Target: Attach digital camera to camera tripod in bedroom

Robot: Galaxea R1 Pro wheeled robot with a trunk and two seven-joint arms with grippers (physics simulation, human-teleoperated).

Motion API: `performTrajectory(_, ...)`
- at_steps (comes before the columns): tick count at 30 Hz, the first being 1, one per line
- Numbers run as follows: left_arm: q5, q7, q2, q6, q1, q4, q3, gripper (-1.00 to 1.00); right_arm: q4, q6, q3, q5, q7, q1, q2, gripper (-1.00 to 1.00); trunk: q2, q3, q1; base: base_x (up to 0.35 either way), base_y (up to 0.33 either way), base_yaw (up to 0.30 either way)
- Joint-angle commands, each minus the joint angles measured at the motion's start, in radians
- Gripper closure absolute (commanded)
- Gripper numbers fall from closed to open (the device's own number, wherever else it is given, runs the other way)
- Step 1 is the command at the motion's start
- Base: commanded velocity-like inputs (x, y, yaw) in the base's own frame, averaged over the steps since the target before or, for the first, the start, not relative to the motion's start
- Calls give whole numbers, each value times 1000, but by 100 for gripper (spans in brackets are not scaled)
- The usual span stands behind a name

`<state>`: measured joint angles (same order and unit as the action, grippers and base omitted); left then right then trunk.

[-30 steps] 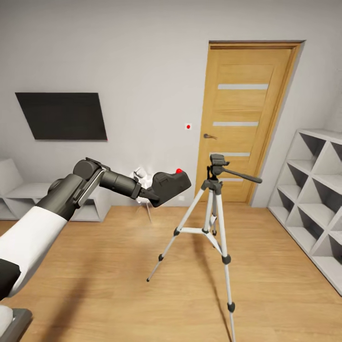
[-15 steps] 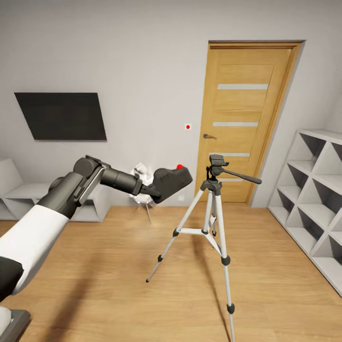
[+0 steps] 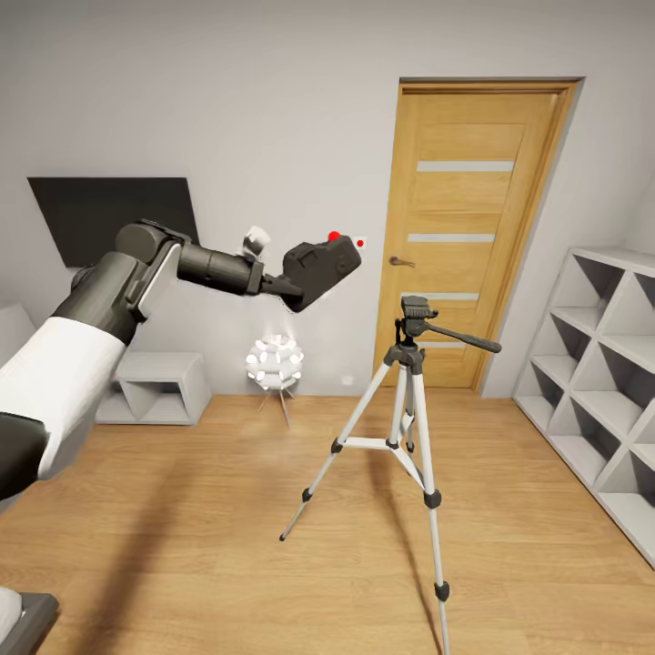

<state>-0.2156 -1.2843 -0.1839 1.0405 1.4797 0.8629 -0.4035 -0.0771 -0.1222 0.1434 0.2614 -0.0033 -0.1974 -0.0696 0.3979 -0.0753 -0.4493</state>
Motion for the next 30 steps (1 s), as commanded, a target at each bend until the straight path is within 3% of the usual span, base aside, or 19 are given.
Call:
performTrajectory(1,-2,-1,7,7,35,-31,-3,100,-4,-7,8,9,0,-2,1,-100,2,-2,-1,0,0,0)
performTrajectory(8,-1,12,69,7,183,-181,-3,100,-4,-7,8,9,0,-2,2,-100,2,-2,-1,0,0,0)
performTrajectory(11,1,32,115,7,214,-214,-3,100,-4,-7,8,9,0,-2,2,-100,2,-2,-1,0,0,0)
performTrajectory(16,3,37,163,7,222,-197,-17,100,-4,-7,8,9,0,-2,2,-100,2,-2,-1,0,0,0)
performTrajectory(19,3,35,178,7,218,-158,-70,100,-4,-7,8,9,0,-2,2,-100,2,-2,-1,0,0,0)
performTrajectory(21,3,34,181,7,215,-128,-126,100,-4,-7,8,9,0,-2,2,-100,2,-2,-1,0,0,0)
performTrajectory(23,2,31,181,7,211,-94,-212,100,-4,-7,8,9,0,-2,2,-100,2,-2,-1,0,0,0)
performTrajectory(25,2,22,180,7,210,-79,-263,100,-4,-7,8,9,0,-2,2,-100,2,-2,-1,0,0,0)
performTrajectory(30,1,-44,162,7,207,-61,-318,100,-4,-7,8,9,0,-2,2,-100,2,-2,-1,0,0,0)
